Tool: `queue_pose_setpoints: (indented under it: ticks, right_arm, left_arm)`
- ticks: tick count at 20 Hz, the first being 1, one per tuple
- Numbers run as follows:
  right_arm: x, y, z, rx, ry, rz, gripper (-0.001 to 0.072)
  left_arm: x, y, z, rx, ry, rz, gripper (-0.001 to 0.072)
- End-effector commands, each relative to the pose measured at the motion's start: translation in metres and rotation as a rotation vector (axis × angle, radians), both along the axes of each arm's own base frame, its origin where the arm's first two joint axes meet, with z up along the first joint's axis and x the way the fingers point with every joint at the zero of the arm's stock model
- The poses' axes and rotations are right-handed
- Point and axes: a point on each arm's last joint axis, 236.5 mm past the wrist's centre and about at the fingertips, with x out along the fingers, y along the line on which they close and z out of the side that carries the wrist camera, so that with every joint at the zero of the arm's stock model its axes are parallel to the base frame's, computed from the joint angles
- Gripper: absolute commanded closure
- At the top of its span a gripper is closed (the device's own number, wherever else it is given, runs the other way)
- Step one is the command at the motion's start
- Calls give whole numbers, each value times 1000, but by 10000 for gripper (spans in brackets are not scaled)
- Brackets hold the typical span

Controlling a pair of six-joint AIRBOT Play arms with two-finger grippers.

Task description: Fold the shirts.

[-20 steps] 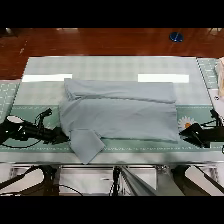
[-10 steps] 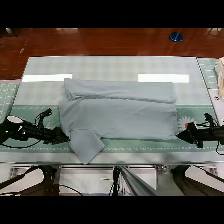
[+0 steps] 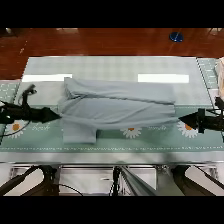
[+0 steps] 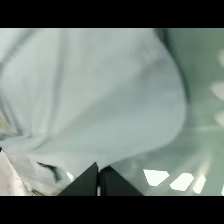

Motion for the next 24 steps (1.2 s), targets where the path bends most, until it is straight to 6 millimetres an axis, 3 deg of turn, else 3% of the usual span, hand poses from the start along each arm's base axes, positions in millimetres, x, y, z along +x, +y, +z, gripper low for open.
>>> queue_pose_setpoints:
  ticks: [1, 3, 5, 12, 15, 19, 24]
  right_arm:
    - [30, 6, 41, 51, -157, -54, 693]
    - [40, 17, 40, 37, -171, -37, 693]
    - [63, 24, 46, 20, -228, -72, 693]
    - [147, -22, 72, -208, -346, -166, 693]
    - [168, -32, 63, -200, -308, -166, 693]
    - [195, -19, 37, -237, -289, -155, 693]
    - [214, -5, -3, -285, -251, -166, 693]
  left_arm:
    - [52, -19, 81, -71, -222, 15, 682]
    - [74, -23, 94, -44, -281, 27, 682]
    - [88, -24, 96, -37, -295, 36, 682]
    - [134, -9, 73, -43, -248, 67, 682]
    - [163, -2, 66, -50, -230, 98, 682]
    - [192, -6, 53, -68, -205, 93, 681]
    - [215, -5, 27, -74, -176, 84, 681]
